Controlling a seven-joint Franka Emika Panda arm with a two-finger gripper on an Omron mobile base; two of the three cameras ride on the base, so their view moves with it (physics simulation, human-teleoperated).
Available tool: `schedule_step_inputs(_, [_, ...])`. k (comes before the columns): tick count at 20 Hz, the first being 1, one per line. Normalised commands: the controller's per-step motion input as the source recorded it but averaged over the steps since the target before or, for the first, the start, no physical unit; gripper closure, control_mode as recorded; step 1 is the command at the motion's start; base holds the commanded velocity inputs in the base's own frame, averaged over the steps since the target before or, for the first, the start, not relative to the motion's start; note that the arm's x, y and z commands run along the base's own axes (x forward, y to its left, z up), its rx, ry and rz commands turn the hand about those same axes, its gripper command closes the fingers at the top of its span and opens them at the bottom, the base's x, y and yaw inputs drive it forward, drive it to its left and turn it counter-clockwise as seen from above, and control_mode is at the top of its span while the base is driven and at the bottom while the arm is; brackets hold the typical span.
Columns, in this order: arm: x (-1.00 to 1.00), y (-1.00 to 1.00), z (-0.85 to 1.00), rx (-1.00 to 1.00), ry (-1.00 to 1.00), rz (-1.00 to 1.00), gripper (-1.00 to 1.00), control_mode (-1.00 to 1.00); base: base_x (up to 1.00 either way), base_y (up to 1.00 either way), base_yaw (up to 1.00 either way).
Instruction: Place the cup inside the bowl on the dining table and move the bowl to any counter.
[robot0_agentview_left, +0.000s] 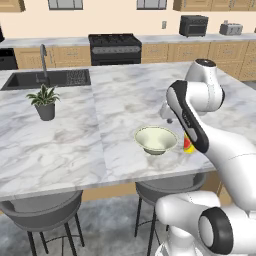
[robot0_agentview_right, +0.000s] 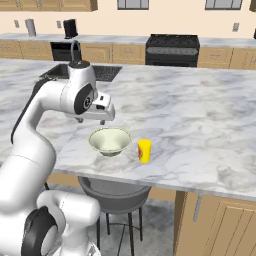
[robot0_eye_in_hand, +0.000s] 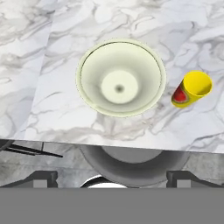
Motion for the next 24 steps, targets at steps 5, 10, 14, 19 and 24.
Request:
schedule_step_inputs(5, [0.00, -0.48, 0.00, 0.00, 0.00, 0.00, -1.00, -1.00, 0.00, 0.00, 0.00])
schedule_step_inputs(10, [0.00, -0.58, 0.00, 0.00, 0.00, 0.00, -1.00, -1.00, 0.00, 0.00, 0.00])
schedule_step_inputs(14, [0.05, -0.61, 0.00, 0.00, 0.00, 0.00, -1.00, -1.00, 0.00, 0.00, 0.00])
schedule_step_inputs(19, [0.01, -0.46, 0.00, 0.00, 0.00, 0.00, -1.00, -1.00, 0.00, 0.00, 0.00])
schedule_step_inputs(24, [0.00, -0.36, 0.00, 0.00, 0.00, 0.00, -1.00, -1.00, 0.00, 0.00, 0.00])
